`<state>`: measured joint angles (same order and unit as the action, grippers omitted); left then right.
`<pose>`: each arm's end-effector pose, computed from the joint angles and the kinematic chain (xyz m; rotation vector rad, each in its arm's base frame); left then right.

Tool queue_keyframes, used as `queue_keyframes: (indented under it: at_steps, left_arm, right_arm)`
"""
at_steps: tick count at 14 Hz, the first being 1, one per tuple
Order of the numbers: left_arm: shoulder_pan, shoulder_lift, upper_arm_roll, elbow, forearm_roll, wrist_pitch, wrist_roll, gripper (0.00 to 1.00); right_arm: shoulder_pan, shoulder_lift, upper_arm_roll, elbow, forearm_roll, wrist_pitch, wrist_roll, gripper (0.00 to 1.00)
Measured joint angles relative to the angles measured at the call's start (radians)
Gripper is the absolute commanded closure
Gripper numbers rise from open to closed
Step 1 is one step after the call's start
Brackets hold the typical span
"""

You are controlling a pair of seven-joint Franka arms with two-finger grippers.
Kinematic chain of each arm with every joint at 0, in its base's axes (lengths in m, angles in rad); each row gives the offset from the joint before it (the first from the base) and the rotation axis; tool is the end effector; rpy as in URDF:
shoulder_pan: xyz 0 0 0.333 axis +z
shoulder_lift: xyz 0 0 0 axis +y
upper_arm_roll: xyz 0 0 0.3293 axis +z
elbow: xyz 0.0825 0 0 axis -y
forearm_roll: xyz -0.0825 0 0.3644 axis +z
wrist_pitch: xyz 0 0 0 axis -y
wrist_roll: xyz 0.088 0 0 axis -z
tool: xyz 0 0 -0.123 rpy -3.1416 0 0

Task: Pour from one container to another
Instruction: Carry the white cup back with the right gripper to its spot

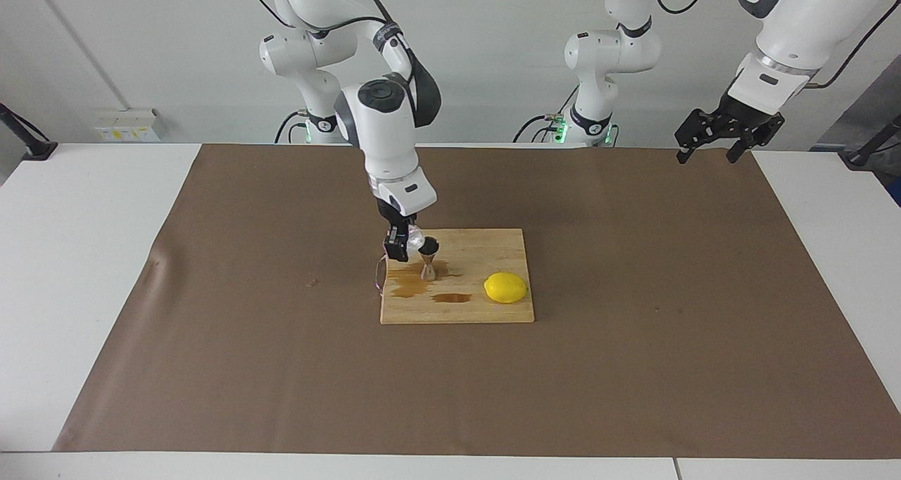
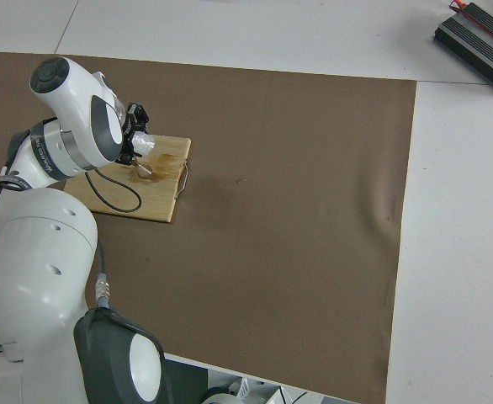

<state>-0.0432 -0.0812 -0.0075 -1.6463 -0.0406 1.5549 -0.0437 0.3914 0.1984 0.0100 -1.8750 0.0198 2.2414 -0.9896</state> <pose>0.5053 -0.0309 0.6287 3.1020 -0.0115 -0.0187 0.5633 0.2397 0.4298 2.3911 1.9727 0.2581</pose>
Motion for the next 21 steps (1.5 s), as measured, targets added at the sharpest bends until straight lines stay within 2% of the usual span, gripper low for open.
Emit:
queue_keyframes:
  at_steps: [4,7,13,17,21]
  left_arm:
    - [0.000,0.000,0.000,0.000,0.000,0.000,0.000,0.00]
    - [0.000,0.000,0.000,0.000,0.000,0.000,0.000,0.00]
    - [0.000,0.000,0.000,0.000,0.000,0.000,0.000,0.00]
    - [0.000,0.000,0.000,0.000,0.000,0.000,0.000,0.00]
    - [0.000,0.000,0.000,0.000,0.000,0.000,0.000,0.00]
  right_arm:
    - [-0.172,-0.001,-0.004,-0.002,0.203,-0.002,-0.299,0.67]
    - [-0.265,-0.001,-0.005,-0.017,0.272,-0.008,-0.435,0.67]
    - [-0.385,-0.023,-0.006,-0.161,0.444,0.024,-0.747,0.67]
    - [-0.414,-0.021,-0.005,-0.306,0.596,0.179,-0.952,0.67]
    - [-0.412,0.011,-0.005,-0.355,0.699,0.223,-1.069,0.65]
